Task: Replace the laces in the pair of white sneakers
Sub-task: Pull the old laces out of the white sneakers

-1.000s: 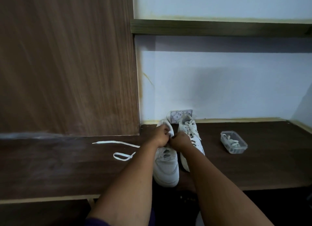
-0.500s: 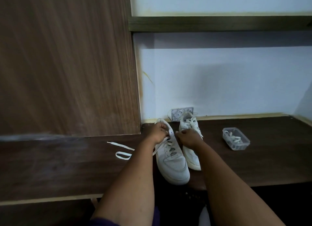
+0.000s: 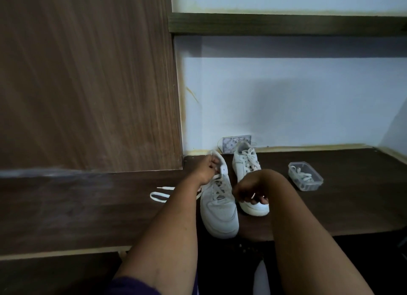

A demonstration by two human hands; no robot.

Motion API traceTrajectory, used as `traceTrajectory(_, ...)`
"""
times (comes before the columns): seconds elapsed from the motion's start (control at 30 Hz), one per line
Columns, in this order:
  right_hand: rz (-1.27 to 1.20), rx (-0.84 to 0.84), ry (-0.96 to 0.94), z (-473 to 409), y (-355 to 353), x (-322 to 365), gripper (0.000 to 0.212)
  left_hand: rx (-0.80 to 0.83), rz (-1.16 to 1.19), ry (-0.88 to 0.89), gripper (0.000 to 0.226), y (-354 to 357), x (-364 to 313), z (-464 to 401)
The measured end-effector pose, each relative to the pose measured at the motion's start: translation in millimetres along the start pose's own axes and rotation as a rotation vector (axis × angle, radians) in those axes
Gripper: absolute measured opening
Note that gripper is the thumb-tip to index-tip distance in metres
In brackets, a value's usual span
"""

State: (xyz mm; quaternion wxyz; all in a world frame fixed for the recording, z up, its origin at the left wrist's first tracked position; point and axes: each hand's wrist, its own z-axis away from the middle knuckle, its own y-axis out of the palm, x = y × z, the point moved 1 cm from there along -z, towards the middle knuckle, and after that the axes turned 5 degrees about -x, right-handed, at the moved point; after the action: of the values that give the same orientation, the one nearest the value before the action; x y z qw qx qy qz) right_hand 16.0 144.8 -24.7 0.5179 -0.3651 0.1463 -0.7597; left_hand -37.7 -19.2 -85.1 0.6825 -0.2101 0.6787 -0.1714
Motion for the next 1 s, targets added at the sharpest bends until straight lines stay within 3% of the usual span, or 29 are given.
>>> traceTrajectory(0.07,-0.001,-0.164,-0.045,-7.6,4.8,9.4,0.032,-0.019,0.015,-0.007,0.024,-0.2,1.8,1.1)
traceTrajectory(0.17,-0.020,-0.614,-0.194,-29.3,12.4,16.9,0.062,-0.068,0.012,-0.005,0.023,-1.4,4.7,3.7)
traceTrajectory(0.23,-0.017,-0.722,-0.259,-42.9,18.4,16.7,0.060,-0.160,-0.033,-0.008,0.023,-3.8,8.3,3.9)
traceTrajectory(0.4,0.049,-0.611,-0.322,-34.1,5.5,15.6,0.029,-0.167,-0.066,-0.092,0.018,-8.2,13.9,5.9)
traceTrajectory(0.47,0.081,-0.422,-0.196,-24.8,-4.0,4.9,0.025,-0.158,-0.010,-0.102,0.016,-8.0,15.5,5.4)
traceTrajectory(0.53,0.105,-0.151,0.046,-22.1,-5.8,-9.0,0.024,-0.147,0.044,-0.117,0.016,-8.1,14.9,6.0)
traceTrajectory(0.6,0.139,-0.071,0.174,-27.2,-2.0,-15.3,0.016,-0.143,0.065,-0.126,0.016,-8.2,15.6,6.3)
traceTrajectory(0.63,0.189,-0.136,0.174,-31.9,-2.2,-14.5,0.013,-0.144,0.060,-0.122,0.016,-7.9,15.5,7.0)
traceTrajectory(0.7,0.249,-0.458,0.084,-40.3,-2.5,-6.8,0.020,-0.155,0.037,-0.110,0.015,-6.9,15.4,7.6)
traceTrajectory(0.77,0.189,-0.768,-0.106,-46.0,2.3,4.4,0.029,-0.163,0.022,-0.102,0.015,-5.8,15.2,7.6)
traceTrajectory(0.8,0.166,-0.845,-0.212,-46.8,6.6,9.6,0.033,-0.164,0.023,-0.103,0.015,-5.4,14.8,8.1)
traceTrajectory(0.87,0.173,-0.840,-0.315,-49.1,15.8,16.4,0.036,-0.166,0.023,-0.099,0.016,-5.4,14.1,9.0)
traceTrajectory(1.0,0.259,-0.669,-0.318,-40.3,14.5,17.2,0.036,-0.138,0.055,-0.113,0.014,-8.2,16.3,9.1)
